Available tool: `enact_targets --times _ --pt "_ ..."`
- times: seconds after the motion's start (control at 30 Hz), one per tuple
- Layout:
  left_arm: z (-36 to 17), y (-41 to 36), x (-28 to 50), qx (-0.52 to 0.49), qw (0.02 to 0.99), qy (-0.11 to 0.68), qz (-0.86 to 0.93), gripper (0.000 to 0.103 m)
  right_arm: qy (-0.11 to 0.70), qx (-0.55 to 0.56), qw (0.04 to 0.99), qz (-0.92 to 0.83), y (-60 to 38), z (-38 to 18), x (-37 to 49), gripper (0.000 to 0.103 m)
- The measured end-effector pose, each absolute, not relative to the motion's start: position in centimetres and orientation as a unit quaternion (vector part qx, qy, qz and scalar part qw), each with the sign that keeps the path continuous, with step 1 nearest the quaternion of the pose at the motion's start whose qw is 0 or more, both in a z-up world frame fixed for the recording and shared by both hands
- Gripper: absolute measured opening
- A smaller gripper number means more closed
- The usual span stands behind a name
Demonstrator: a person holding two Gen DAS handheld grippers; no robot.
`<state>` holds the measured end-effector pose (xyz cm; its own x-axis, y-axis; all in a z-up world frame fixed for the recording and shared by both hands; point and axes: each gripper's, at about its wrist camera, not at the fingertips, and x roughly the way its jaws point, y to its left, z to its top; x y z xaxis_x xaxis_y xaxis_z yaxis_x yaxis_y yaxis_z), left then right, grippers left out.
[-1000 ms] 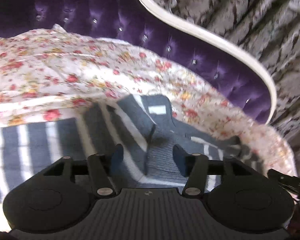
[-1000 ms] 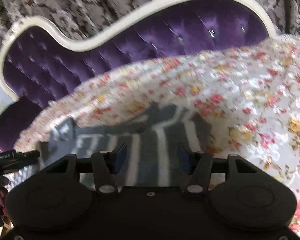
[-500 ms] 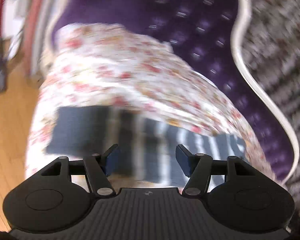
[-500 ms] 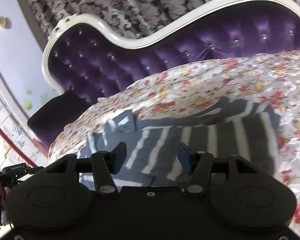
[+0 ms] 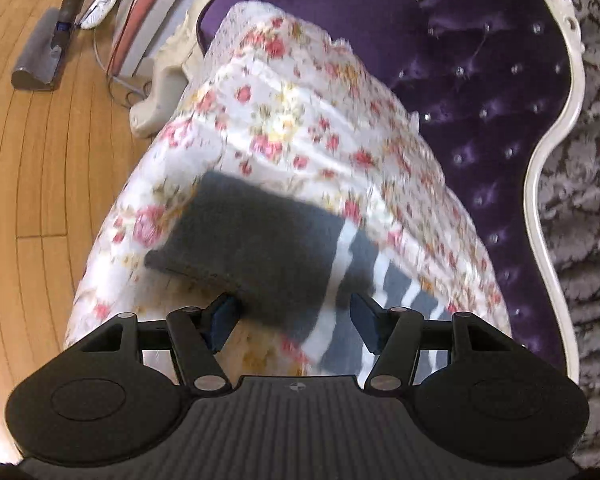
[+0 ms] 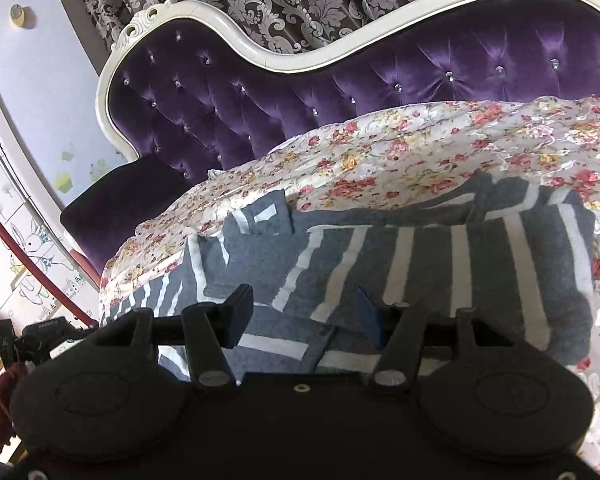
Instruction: Fold small clothes
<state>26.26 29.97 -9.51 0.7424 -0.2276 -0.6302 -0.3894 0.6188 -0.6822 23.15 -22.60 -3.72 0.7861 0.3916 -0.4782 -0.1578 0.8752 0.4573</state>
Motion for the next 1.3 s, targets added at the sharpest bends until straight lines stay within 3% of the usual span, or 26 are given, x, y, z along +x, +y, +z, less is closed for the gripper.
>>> enact_targets --times 0.03,0.1,0.17,0.2,0.47,0.83,1.03,1.3 --pt "-9.4 30.1 26.5 -0.436 0.827 0.35 0.054 0.055 0.292 0.199 0.924 0.149 -22.5 -3.7 23.2 0.062" --pt "-9.1 30.2 26.6 -0.432 0.832 0.339 0.073 0.028 0.293 0.193 0.924 0.152 -22.3 -3.7 23.2 0.062" --pt "-8.6 30.2 26.6 -0.416 0.844 0.324 0.097 0.009 0.294 0.187 0.925 0.153 -22.0 -3.8 23.1 0.062" --pt "-8.2 30.1 26.7 -0.404 0.853 0.315 0.103 0.006 0.294 0.185 0.925 0.154 -22.0 -3.8 23.1 0.062" --pt "-1.4 25.8 27.2 -0.29 0.925 0.239 0.057 0.005 0.297 0.189 0.924 0.149 -22.3 -3.7 23.0 0.062" --pt "9.0 9.8 28.9 -0.154 0.962 0.172 -0.147 0.005 0.293 0.207 0.925 0.124 -23.9 -2.9 22.6 0.062" --pt "8.2 0.3 29.8 -0.121 0.941 0.196 -0.249 0.005 0.286 0.229 0.926 0.093 -25.9 -2.2 22.8 0.062" --pt "1.6 -8.2 29.5 -0.071 0.911 0.277 -0.297 0.005 0.272 0.247 0.929 0.049 -28.4 -1.3 22.7 0.062"
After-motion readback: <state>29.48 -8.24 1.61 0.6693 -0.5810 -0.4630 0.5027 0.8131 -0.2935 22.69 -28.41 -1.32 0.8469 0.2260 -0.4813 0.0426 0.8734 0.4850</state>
